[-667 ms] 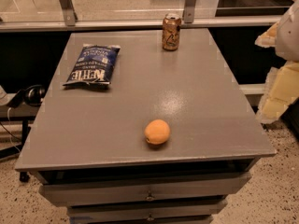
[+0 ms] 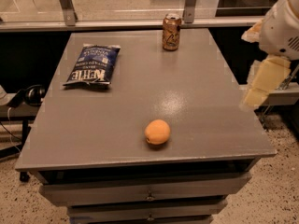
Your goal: Move orange can near orange
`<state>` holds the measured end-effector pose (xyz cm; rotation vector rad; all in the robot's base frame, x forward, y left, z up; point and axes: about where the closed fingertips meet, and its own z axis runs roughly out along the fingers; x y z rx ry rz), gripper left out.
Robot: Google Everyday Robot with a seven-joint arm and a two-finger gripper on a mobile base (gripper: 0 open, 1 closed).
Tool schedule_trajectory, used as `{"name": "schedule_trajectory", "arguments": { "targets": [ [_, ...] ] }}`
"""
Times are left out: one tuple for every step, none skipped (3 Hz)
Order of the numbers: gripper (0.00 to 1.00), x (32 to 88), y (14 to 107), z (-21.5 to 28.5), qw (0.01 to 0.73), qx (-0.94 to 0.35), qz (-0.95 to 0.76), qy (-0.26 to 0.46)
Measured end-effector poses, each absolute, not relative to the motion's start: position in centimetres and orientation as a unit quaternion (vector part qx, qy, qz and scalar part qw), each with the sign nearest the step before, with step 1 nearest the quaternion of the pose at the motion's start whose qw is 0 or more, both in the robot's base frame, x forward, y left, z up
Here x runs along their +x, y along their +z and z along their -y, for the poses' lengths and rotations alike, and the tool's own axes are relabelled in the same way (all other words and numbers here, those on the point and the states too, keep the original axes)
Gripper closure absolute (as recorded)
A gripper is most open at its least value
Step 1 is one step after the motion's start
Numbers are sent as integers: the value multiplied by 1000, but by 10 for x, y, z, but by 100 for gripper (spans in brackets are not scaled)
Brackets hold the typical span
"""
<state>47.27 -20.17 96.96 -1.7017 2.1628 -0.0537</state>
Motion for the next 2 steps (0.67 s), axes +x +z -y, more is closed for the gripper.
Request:
{"name": "schedule_trajectory", "arguments": {
  "targets": [
    [0,534,964,188,254,-592,-765,3],
    [0,592,962,184,326,-559,-762,25]
  ]
}}
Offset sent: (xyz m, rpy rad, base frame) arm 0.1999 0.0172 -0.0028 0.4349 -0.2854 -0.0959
